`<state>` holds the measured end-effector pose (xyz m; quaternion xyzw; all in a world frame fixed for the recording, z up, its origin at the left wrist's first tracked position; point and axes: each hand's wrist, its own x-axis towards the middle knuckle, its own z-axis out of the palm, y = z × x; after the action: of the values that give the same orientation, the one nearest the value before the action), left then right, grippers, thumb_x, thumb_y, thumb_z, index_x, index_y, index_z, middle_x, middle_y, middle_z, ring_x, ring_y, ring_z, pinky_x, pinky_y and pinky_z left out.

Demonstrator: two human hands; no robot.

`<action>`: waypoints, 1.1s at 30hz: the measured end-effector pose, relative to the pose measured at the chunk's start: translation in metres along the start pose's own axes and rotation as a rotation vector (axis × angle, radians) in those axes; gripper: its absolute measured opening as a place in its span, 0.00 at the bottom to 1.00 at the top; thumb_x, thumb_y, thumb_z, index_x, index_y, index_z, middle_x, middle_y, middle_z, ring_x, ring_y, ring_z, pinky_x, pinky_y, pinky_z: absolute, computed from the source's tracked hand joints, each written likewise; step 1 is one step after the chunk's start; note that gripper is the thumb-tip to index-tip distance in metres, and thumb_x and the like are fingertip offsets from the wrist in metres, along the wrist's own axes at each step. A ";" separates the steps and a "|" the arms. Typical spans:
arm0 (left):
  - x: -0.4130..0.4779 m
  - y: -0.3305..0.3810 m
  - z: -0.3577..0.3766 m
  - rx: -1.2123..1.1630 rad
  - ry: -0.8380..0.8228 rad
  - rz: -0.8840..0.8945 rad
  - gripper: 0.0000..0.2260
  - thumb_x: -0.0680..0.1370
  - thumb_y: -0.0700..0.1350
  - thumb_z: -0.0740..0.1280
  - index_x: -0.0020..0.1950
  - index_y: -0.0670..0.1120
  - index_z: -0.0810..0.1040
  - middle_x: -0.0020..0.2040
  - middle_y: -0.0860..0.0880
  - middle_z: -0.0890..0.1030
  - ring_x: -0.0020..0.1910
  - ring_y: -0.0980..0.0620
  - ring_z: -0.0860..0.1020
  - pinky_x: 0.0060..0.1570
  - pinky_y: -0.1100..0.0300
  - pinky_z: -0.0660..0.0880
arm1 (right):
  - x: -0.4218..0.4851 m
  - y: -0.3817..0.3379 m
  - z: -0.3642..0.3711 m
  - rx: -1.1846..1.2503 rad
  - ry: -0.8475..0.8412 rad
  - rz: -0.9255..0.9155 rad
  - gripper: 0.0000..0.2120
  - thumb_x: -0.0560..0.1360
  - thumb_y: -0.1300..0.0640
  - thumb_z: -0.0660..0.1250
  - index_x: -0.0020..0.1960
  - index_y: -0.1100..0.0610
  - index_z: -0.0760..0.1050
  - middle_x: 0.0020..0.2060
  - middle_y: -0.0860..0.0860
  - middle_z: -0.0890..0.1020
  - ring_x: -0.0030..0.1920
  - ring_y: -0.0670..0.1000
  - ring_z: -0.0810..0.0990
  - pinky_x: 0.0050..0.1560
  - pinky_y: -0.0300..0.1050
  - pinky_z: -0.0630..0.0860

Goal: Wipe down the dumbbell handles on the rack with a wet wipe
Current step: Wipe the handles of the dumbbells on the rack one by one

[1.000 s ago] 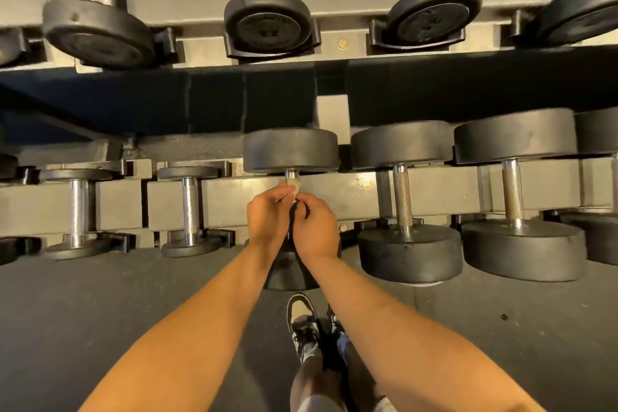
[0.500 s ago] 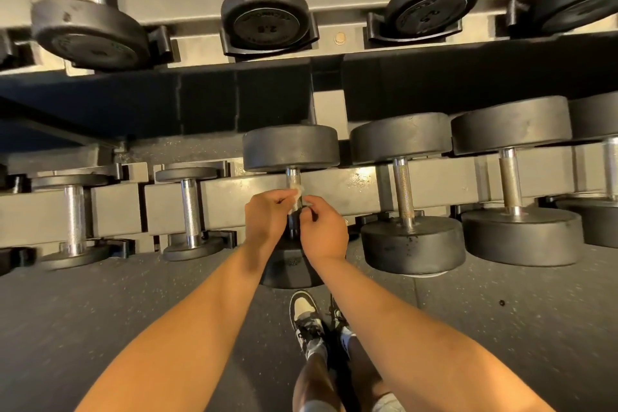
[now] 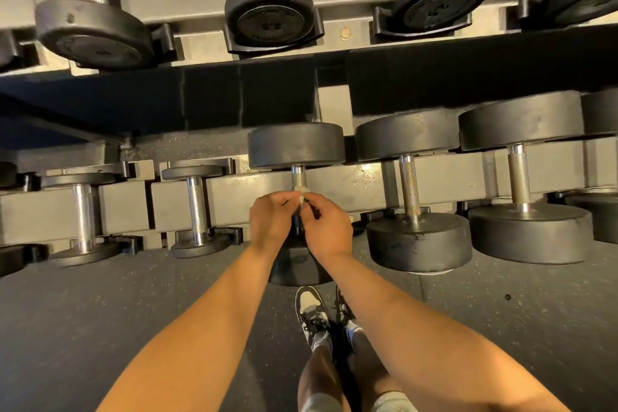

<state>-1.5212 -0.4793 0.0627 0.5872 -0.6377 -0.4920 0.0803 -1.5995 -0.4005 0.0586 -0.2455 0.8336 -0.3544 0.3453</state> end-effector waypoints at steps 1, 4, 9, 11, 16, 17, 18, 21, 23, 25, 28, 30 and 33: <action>0.003 0.002 0.000 -0.012 0.022 0.013 0.09 0.82 0.45 0.66 0.56 0.52 0.86 0.50 0.56 0.85 0.46 0.62 0.79 0.49 0.72 0.72 | 0.001 0.001 0.000 0.008 0.003 -0.001 0.12 0.81 0.51 0.64 0.64 0.47 0.79 0.54 0.46 0.84 0.52 0.47 0.81 0.55 0.46 0.80; 0.017 0.008 0.002 -0.054 0.099 0.073 0.09 0.82 0.46 0.67 0.59 0.51 0.85 0.51 0.59 0.83 0.51 0.62 0.79 0.54 0.72 0.72 | 0.002 0.004 0.002 0.028 0.010 0.002 0.13 0.81 0.51 0.63 0.65 0.46 0.78 0.56 0.46 0.83 0.54 0.47 0.81 0.57 0.45 0.79; 0.009 0.007 0.004 0.004 0.035 0.077 0.10 0.83 0.48 0.66 0.58 0.50 0.85 0.53 0.54 0.85 0.51 0.59 0.80 0.56 0.65 0.74 | 0.000 0.003 0.001 0.046 0.034 0.014 0.13 0.82 0.53 0.63 0.65 0.47 0.78 0.57 0.45 0.82 0.54 0.45 0.79 0.57 0.42 0.77; -0.005 -0.001 0.001 0.036 -0.027 0.071 0.09 0.83 0.47 0.65 0.56 0.53 0.86 0.50 0.57 0.84 0.48 0.59 0.80 0.54 0.61 0.76 | 0.000 0.003 0.001 0.044 0.038 0.006 0.13 0.82 0.52 0.63 0.65 0.48 0.78 0.57 0.46 0.82 0.55 0.46 0.80 0.57 0.43 0.78; -0.010 -0.006 -0.001 0.039 -0.043 0.016 0.10 0.82 0.46 0.65 0.54 0.54 0.86 0.50 0.55 0.86 0.48 0.58 0.82 0.53 0.60 0.78 | 0.000 0.003 0.002 0.039 0.035 0.006 0.12 0.82 0.53 0.63 0.64 0.49 0.79 0.57 0.47 0.82 0.55 0.46 0.80 0.57 0.43 0.78; -0.006 -0.004 -0.001 0.025 -0.002 0.029 0.09 0.82 0.47 0.65 0.54 0.53 0.86 0.49 0.56 0.86 0.47 0.59 0.81 0.52 0.63 0.76 | 0.001 0.003 0.002 0.038 0.035 0.001 0.12 0.82 0.53 0.63 0.64 0.49 0.79 0.56 0.47 0.82 0.54 0.46 0.80 0.56 0.43 0.78; -0.003 0.000 0.000 0.019 0.041 0.046 0.09 0.82 0.48 0.65 0.55 0.52 0.86 0.49 0.57 0.85 0.47 0.61 0.80 0.51 0.68 0.74 | 0.002 0.003 0.002 0.038 0.038 -0.003 0.12 0.82 0.53 0.63 0.63 0.49 0.79 0.56 0.47 0.82 0.54 0.46 0.80 0.56 0.42 0.77; 0.002 0.009 0.004 0.030 0.055 0.029 0.10 0.83 0.48 0.66 0.55 0.49 0.86 0.46 0.54 0.84 0.40 0.63 0.78 0.46 0.73 0.73 | 0.003 0.004 0.002 0.044 0.042 0.003 0.12 0.82 0.54 0.63 0.63 0.49 0.79 0.55 0.47 0.82 0.53 0.47 0.79 0.56 0.42 0.77; -0.003 0.005 0.007 0.064 0.028 0.009 0.09 0.83 0.47 0.65 0.53 0.49 0.86 0.45 0.53 0.84 0.38 0.64 0.77 0.40 0.77 0.70 | 0.003 0.006 0.003 0.052 0.038 0.016 0.12 0.82 0.54 0.62 0.62 0.49 0.79 0.54 0.47 0.82 0.53 0.47 0.80 0.55 0.44 0.78; -0.010 -0.002 0.007 0.134 0.005 -0.003 0.10 0.83 0.44 0.64 0.52 0.51 0.87 0.47 0.53 0.85 0.39 0.60 0.79 0.37 0.77 0.69 | 0.003 0.006 0.003 0.052 0.034 0.025 0.12 0.82 0.54 0.62 0.63 0.49 0.79 0.55 0.47 0.82 0.53 0.48 0.80 0.55 0.44 0.78; -0.013 -0.010 0.004 0.199 -0.070 -0.102 0.09 0.81 0.43 0.66 0.54 0.48 0.87 0.50 0.49 0.87 0.48 0.51 0.82 0.43 0.68 0.72 | 0.003 0.006 0.002 0.050 0.006 0.034 0.13 0.82 0.54 0.62 0.64 0.50 0.79 0.57 0.48 0.82 0.55 0.48 0.80 0.56 0.43 0.77; -0.015 -0.011 0.005 0.161 -0.082 -0.142 0.07 0.80 0.42 0.69 0.53 0.48 0.87 0.50 0.49 0.87 0.52 0.50 0.83 0.51 0.61 0.76 | 0.002 0.007 -0.001 0.057 -0.028 0.050 0.12 0.82 0.55 0.63 0.63 0.50 0.79 0.56 0.48 0.82 0.55 0.49 0.80 0.55 0.43 0.77; -0.024 -0.011 0.007 0.075 0.006 -0.088 0.06 0.78 0.41 0.72 0.51 0.50 0.87 0.49 0.54 0.86 0.51 0.56 0.82 0.54 0.66 0.76 | 0.001 0.010 -0.009 0.114 -0.070 0.068 0.07 0.81 0.57 0.63 0.57 0.50 0.78 0.48 0.44 0.81 0.50 0.48 0.80 0.48 0.39 0.77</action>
<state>-1.5117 -0.4533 0.0629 0.6185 -0.6292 -0.4691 0.0384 -1.6088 -0.3909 0.0550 -0.2094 0.8073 -0.3806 0.3995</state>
